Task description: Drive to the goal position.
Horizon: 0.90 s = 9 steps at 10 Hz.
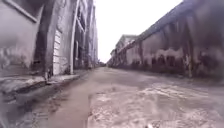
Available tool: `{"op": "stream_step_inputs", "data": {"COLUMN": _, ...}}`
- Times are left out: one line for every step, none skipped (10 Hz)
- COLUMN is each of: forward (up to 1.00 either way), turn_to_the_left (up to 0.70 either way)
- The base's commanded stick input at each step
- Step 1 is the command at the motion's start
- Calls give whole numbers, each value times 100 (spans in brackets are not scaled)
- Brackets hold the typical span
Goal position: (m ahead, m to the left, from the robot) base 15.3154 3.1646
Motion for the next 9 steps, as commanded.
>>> {"op": "stream_step_inputs", "data": {"forward": 100, "turn_to_the_left": 0}}
{"op": "stream_step_inputs", "data": {"forward": 100, "turn_to_the_left": 0}}
{"op": "stream_step_inputs", "data": {"forward": 100, "turn_to_the_left": -3}}
{"op": "stream_step_inputs", "data": {"forward": 100, "turn_to_the_left": -16}}
{"op": "stream_step_inputs", "data": {"forward": 100, "turn_to_the_left": -16}}
{"op": "stream_step_inputs", "data": {"forward": 100, "turn_to_the_left": -4}}
{"op": "stream_step_inputs", "data": {"forward": 100, "turn_to_the_left": 0}}
{"op": "stream_step_inputs", "data": {"forward": 100, "turn_to_the_left": 0}}
{"op": "stream_step_inputs", "data": {"forward": 100, "turn_to_the_left": 0}}
